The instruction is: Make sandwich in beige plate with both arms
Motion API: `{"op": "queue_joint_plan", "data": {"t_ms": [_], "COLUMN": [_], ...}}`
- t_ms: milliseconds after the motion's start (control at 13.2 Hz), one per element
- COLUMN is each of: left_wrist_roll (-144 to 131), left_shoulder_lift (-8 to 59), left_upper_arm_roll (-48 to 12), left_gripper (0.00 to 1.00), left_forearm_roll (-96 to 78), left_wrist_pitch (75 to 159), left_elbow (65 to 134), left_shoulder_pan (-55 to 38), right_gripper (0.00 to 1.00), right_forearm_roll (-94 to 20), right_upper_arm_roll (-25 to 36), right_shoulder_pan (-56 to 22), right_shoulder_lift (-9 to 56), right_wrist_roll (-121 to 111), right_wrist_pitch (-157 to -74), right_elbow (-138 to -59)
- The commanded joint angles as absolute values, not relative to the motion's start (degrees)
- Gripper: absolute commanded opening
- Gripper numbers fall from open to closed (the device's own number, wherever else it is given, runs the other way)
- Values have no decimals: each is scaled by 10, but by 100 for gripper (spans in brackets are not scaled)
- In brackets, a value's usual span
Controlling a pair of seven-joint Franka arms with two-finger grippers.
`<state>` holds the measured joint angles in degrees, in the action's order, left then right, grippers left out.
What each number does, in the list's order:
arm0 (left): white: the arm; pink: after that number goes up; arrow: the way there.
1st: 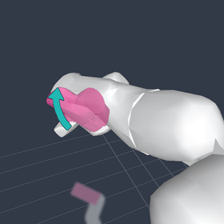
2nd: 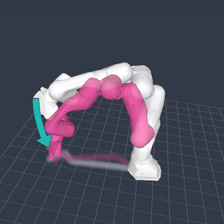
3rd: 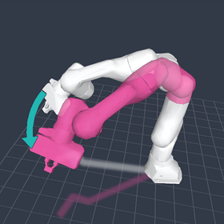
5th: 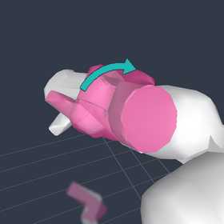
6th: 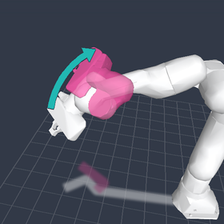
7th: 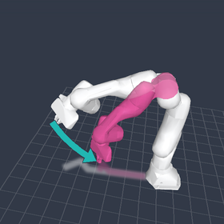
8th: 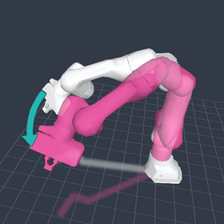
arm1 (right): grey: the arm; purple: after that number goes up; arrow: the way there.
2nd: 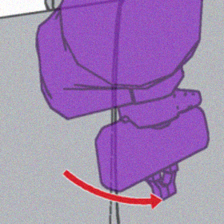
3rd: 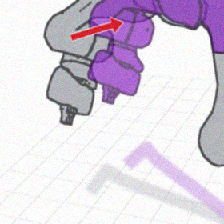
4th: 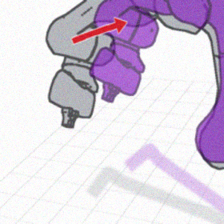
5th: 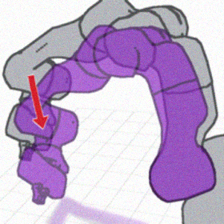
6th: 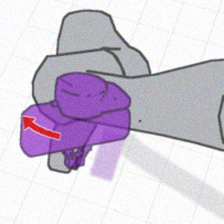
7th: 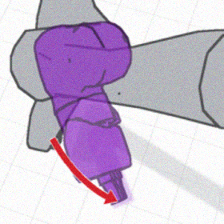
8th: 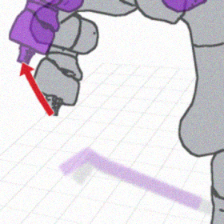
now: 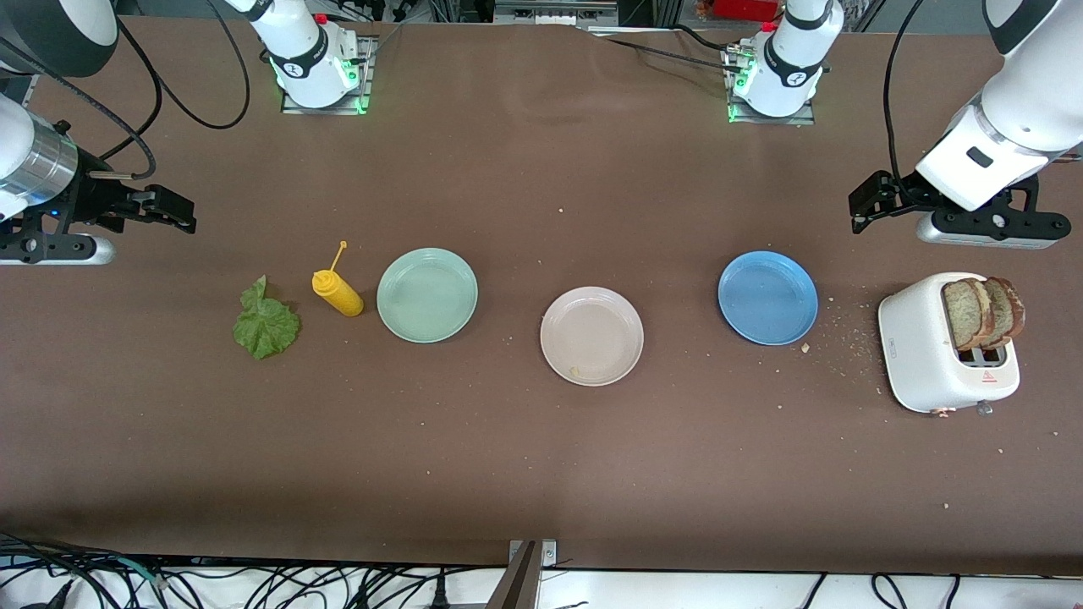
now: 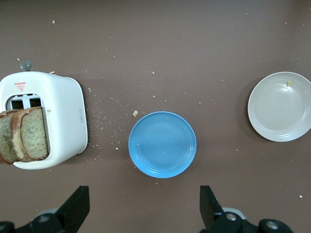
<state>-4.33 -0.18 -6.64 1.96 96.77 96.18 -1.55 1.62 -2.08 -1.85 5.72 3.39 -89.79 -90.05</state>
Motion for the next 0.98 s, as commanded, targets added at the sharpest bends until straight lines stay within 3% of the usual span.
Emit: {"op": "queue_joint_plan", "data": {"t_ms": [0,906], "left_wrist_roll": [-30,-32], "left_shoulder_lift": [-3,26], "left_upper_arm_roll": [-62,-57], "left_gripper": [100,100], "left_forearm_roll": [4,10], "left_wrist_pitch": [966,967], "left_elbow": [959,959], "left_shoulder_pan": [-14,9], "right_gripper": [100,100], "right_forearm_roll": [18,18], "right_upper_arm_roll": [-20,-20], "right_shoulder_pan": [-18,-18], "right_shoulder_lift": [55,56], "right_wrist_roll": [30,30], "right_wrist_pitch": [-902,-903], "right_elbow": [-902,-902]}}
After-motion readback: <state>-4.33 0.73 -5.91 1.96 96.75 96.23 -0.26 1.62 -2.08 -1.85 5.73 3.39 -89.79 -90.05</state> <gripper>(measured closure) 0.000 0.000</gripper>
